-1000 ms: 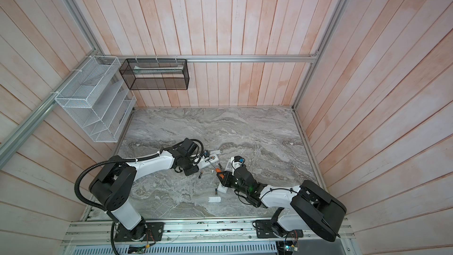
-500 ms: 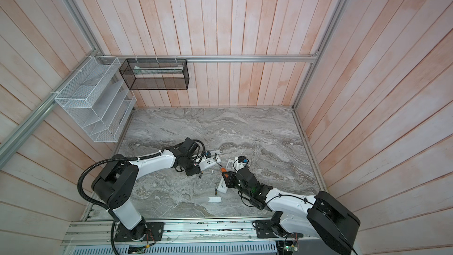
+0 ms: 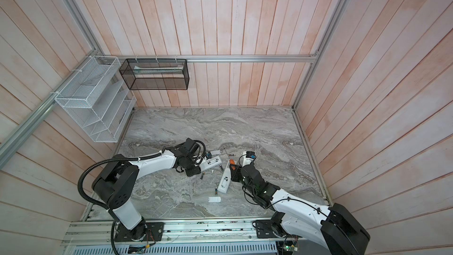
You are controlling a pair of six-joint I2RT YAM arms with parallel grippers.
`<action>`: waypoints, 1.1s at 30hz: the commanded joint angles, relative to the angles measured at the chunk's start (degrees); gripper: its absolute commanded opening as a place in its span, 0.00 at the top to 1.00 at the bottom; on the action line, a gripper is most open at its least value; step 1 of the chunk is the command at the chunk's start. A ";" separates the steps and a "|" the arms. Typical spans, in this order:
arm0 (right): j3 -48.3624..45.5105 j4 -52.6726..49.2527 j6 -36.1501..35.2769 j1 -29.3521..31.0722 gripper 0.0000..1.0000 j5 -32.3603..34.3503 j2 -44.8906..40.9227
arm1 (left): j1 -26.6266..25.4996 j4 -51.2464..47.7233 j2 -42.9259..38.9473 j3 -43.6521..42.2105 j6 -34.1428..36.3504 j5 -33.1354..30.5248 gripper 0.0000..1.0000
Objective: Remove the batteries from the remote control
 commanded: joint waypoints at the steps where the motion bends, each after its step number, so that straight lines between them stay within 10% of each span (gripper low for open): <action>1: 3.41 -3.22 -2.49 -1.09 1.00 1.14 -2.03 | -0.87 -3.95 2.05 -0.85 1.54 0.17 0.91; 6: 7.07 -11.56 -3.44 -4.68 1.00 0.68 -4.05 | -0.88 -3.54 1.02 -1.30 1.54 -0.19 0.59; 14: 6.87 -22.45 -2.74 -19.63 1.00 -6.92 -4.32 | 0.34 -2.76 -3.06 -1.49 0.53 0.14 0.45; 18: 3.65 -18.94 -2.73 -21.10 1.00 -9.60 -3.52 | 0.85 -2.22 -5.30 -1.49 -0.52 1.17 0.01; 27: -1.62 -12.70 -1.65 -21.10 1.00 -18.98 1.48 | 4.88 0.04 -16.17 -1.62 -6.46 7.73 0.00; 33: -2.51 -15.54 0.25 -21.01 0.68 -21.25 -0.52 | 11.54 7.29 -25.35 -5.18 -16.91 14.59 0.00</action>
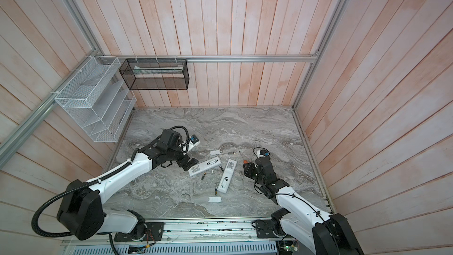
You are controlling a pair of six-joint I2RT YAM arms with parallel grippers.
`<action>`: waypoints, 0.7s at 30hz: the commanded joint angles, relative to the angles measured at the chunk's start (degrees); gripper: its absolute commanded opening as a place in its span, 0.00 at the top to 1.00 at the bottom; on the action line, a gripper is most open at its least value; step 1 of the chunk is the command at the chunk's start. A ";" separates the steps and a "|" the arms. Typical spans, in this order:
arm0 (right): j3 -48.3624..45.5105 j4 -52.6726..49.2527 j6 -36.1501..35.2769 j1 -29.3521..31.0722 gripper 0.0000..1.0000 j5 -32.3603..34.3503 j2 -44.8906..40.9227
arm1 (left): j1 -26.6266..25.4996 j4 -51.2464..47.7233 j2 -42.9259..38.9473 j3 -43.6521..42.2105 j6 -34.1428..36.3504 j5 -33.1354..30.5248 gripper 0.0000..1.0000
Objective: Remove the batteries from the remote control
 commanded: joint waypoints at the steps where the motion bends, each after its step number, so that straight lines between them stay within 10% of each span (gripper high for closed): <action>1: -1.44 -6.98 1.57 0.30 0.62 -3.61 -1.72 | 4.06 5.99 -4.76 -3.20 -8.58 7.04 0.00; 11: 5.13 -23.11 1.62 0.23 0.30 0.29 -12.65 | 20.63 23.17 -16.55 -12.74 -30.82 18.82 0.00; 21: 18.24 -10.62 -28.25 -9.58 0.02 9.22 -5.37 | 24.30 31.95 -19.98 -18.35 -36.36 -4.11 0.00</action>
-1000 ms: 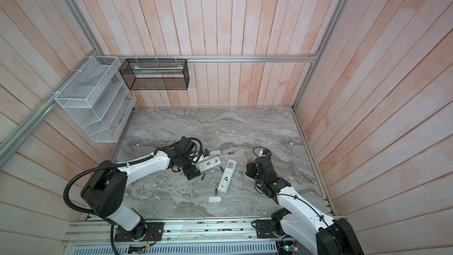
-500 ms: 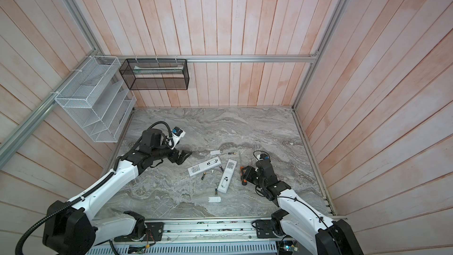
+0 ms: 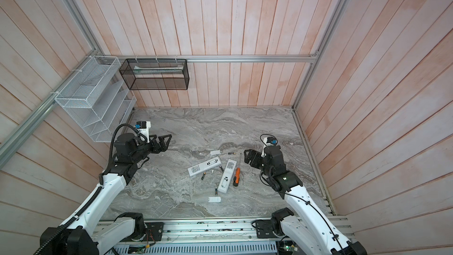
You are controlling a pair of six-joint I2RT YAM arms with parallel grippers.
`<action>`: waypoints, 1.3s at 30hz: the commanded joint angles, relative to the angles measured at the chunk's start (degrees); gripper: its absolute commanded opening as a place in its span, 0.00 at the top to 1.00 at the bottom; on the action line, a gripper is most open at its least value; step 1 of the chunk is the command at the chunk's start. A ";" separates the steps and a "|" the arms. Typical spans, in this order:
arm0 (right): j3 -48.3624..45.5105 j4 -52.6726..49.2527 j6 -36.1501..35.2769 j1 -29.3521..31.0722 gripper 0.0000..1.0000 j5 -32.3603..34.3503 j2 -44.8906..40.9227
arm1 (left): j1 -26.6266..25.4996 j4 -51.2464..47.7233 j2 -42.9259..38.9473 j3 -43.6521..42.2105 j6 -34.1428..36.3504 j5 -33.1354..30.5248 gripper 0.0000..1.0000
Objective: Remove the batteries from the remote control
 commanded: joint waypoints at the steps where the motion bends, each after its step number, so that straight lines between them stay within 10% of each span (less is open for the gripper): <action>1: -1.27 11.83 -17.30 -5.48 0.02 3.84 2.17 | 0.65 7.67 -2.50 -3.34 -0.77 -9.38 0.00; 8: -13.47 44.92 -28.21 -18.56 0.02 -0.52 9.60 | 2.57 19.93 -1.83 -12.31 0.70 -16.89 0.00; 24: -27.41 93.90 -33.66 -21.81 0.02 -9.94 38.74 | 6.67 48.86 19.49 -19.89 10.99 -11.07 0.00; 31: -22.93 83.32 -33.61 -22.12 0.02 -9.12 37.43 | 6.76 71.17 30.37 -25.17 14.73 -4.56 0.00; 39: -21.07 79.97 -30.96 -23.18 0.02 -5.82 37.63 | 6.67 61.61 29.02 -21.60 12.65 -11.67 0.00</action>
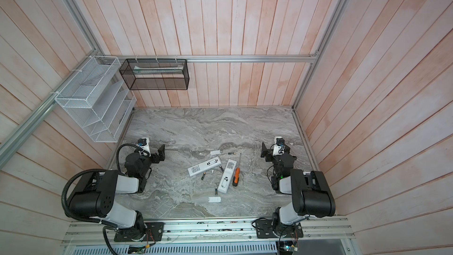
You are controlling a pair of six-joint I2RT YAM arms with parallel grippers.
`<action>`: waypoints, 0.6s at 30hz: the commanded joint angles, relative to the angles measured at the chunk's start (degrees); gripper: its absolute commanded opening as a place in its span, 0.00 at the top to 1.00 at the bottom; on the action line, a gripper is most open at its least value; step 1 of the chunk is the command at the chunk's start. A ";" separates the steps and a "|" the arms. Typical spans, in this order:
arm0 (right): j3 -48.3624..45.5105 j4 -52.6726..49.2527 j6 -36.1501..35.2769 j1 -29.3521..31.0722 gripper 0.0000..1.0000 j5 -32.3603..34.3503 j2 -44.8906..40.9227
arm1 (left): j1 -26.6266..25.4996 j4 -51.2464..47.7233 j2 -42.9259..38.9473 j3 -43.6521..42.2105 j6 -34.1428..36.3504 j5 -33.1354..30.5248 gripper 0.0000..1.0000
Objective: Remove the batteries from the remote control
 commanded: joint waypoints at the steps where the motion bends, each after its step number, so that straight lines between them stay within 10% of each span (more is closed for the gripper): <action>1: 1.42 -2.31 1.60 -0.41 0.02 2.44 -0.24 | 0.07 1.69 -0.64 0.77 0.49 -1.43 0.00; 18: 1.33 -2.25 1.59 -0.40 0.02 2.45 -0.17 | 0.05 0.95 -0.29 1.43 0.44 -1.62 0.00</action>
